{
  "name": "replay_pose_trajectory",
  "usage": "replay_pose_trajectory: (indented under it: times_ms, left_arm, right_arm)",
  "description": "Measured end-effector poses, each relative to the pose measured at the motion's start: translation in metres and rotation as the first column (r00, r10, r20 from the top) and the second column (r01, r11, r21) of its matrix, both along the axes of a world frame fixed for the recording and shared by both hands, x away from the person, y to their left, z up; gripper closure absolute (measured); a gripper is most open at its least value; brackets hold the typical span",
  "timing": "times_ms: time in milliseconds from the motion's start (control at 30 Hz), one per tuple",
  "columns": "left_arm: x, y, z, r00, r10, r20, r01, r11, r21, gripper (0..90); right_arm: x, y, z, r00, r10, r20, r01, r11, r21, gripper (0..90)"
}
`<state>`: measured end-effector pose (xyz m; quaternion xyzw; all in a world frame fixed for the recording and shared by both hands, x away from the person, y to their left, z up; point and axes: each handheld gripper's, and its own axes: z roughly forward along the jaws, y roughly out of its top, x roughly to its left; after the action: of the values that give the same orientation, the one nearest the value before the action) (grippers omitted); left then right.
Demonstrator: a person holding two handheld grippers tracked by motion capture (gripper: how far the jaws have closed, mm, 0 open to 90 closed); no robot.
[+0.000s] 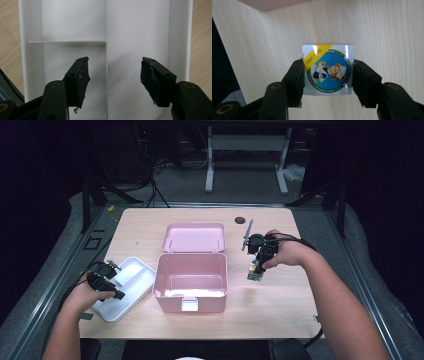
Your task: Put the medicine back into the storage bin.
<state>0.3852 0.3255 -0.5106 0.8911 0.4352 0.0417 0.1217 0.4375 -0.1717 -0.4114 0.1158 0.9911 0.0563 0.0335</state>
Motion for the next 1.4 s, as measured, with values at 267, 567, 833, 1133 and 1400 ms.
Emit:
replay_pose_trajectory:
  times_ms: [267, 567, 833, 1133, 1400]
  left_arm:
    - [0.000, 0.001, 0.001, 1.0000, 0.001, 0.002, -0.001, 1.0000, -0.004, 40.1]
    - [0.000, -0.001, 0.000, 1.0000, -0.003, -0.002, 0.003, 1.0000, -0.001, 40.1]
    - [-0.001, -0.001, 0.001, 1.0000, 0.000, 0.003, 0.001, 1.0000, -0.010, 40.1]
    - [-0.001, -0.001, 0.001, 1.0000, -0.004, 0.002, 0.004, 1.0000, -0.007, 40.1]
    - [-0.001, -0.001, 0.000, 1.0000, -0.007, 0.001, 0.007, 1.0000, -0.004, 40.1]
  right_arm:
    - [-0.010, 0.015, 0.014, 0.9946, 0.103, -0.010, -0.103, 0.995, 0.001, 46.5]
    - [-0.022, 0.041, 0.042, 0.9896, 0.143, -0.017, -0.143, 0.990, -0.008, 46.5]
    - [-0.028, 0.063, 0.068, 0.9883, 0.148, -0.037, -0.147, 0.989, 0.020, 46.5]
    - [-0.028, 0.093, 0.073, 0.9840, 0.174, -0.041, -0.172, 0.984, 0.042, 46.4]
    - [-0.025, 0.115, 0.067, 0.9790, 0.201, -0.033, -0.200, 0.979, 0.030, 46.4]
